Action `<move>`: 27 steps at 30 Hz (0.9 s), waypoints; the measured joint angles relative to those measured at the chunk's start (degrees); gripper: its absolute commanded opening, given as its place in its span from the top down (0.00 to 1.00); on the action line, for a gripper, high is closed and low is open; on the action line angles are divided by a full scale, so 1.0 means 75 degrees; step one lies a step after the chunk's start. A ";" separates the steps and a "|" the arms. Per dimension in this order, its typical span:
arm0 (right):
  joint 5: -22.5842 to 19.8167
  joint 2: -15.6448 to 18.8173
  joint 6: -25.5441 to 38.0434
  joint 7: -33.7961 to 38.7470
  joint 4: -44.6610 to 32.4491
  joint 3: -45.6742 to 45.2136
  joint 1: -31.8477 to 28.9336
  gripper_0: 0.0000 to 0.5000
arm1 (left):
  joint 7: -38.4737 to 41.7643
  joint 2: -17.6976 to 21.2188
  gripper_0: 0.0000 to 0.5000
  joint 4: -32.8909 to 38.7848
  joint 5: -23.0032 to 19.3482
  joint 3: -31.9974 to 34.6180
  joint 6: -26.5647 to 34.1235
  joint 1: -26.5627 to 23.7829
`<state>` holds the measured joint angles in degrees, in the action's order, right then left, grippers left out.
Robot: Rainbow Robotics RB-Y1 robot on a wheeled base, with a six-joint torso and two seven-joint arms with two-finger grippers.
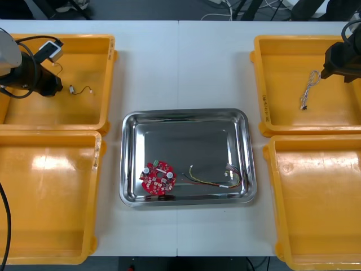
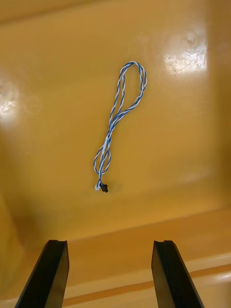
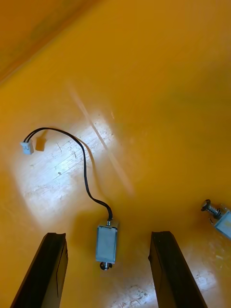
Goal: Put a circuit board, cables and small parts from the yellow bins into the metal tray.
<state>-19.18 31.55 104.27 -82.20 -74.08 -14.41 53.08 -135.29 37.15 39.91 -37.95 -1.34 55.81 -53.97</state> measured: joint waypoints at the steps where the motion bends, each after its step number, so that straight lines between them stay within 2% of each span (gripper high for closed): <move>1: 0.0004 0.0000 -0.0072 0.0000 0.0143 -0.0004 0.0040 0.00 | 0.0000 0.0001 0.00 0.0000 0.0000 0.0000 0.0000 0.0008; 15: 0.0325 -0.0001 -0.1514 0.0001 0.2250 -0.0068 0.0820 0.00 | 0.0000 0.0008 0.00 -0.0001 -0.0219 0.0000 -0.0041 0.0050; 17: 0.0392 -0.0001 -0.1720 0.0002 0.2622 -0.0108 0.0948 0.00 | 0.0000 0.0009 0.07 -0.0001 -0.0285 0.0000 -0.0045 0.0068; 25: 0.0636 -0.0002 -0.3012 0.0012 0.4051 -0.0143 0.1280 0.00 | 0.0000 0.0057 0.10 -0.0001 -0.0434 0.0012 -0.0061 0.0133; 27: 0.0650 -0.0004 -0.3194 0.0051 0.4248 -0.0144 0.1283 0.00 | 0.0000 0.0063 0.18 -0.0001 -0.0453 0.0039 -0.0061 0.0150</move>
<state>-14.30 31.52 80.32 -81.81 -42.22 -15.49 62.70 -135.29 37.62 39.90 -41.34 -1.04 55.35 -52.84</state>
